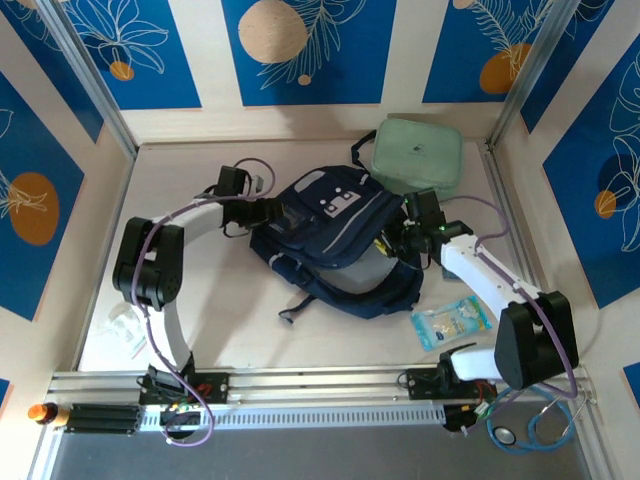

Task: Pack the student bag
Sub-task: Close the student bag at the top-center of the table, then zip the student bag at the top-center of the table.

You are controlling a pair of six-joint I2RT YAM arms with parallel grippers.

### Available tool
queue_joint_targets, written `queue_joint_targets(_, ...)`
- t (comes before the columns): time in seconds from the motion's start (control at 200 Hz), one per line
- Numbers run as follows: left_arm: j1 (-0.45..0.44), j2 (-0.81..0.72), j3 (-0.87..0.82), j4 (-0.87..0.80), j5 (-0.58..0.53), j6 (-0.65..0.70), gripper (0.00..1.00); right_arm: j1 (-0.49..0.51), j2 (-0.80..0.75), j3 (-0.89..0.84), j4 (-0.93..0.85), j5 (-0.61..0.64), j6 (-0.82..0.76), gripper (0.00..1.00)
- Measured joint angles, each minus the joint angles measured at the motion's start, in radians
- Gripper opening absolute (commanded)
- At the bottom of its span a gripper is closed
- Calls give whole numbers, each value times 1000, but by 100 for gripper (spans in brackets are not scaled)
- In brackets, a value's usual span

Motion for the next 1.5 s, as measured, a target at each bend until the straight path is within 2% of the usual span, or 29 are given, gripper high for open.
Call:
queue_joint_targets(0.295, 14, 93, 143, -61, -114, 55, 54, -18, 185, 169, -42, -80, -194, 20)
queue_joint_targets(0.47, 64, 123, 183, -57, -115, 61, 55, -18, 273, 260, -41, -113, -260, 22)
queue_joint_targets(0.58, 107, 112, 171, -48, -105, 60, 58, -21, 292, 270, -45, -121, -282, 26)
queue_joint_targets(0.715, 152, 15, 60, -16, -88, 37, 65, -23, 273, 235, -64, -81, -302, 38)
queue_joint_targets(0.895, 190, -192, -143, 5, -82, -53, 69, -28, 193, 146, -164, 72, -311, 60)
queue_joint_targets(1.025, 193, -335, -280, 42, -88, -142, 68, -26, 149, 126, -209, 136, -299, 63)
queue_joint_targets(1.165, 192, -426, -412, 106, -71, -265, 59, 2, 130, 127, -213, 167, -288, 64)
queue_joint_targets(1.365, 156, -439, -578, 290, 11, -485, 57, 71, 138, 157, -200, 163, -262, 64)
queue_joint_targets(1.5, 124, -423, -607, 387, 39, -592, 57, 109, 162, 183, -159, 136, -235, 64)
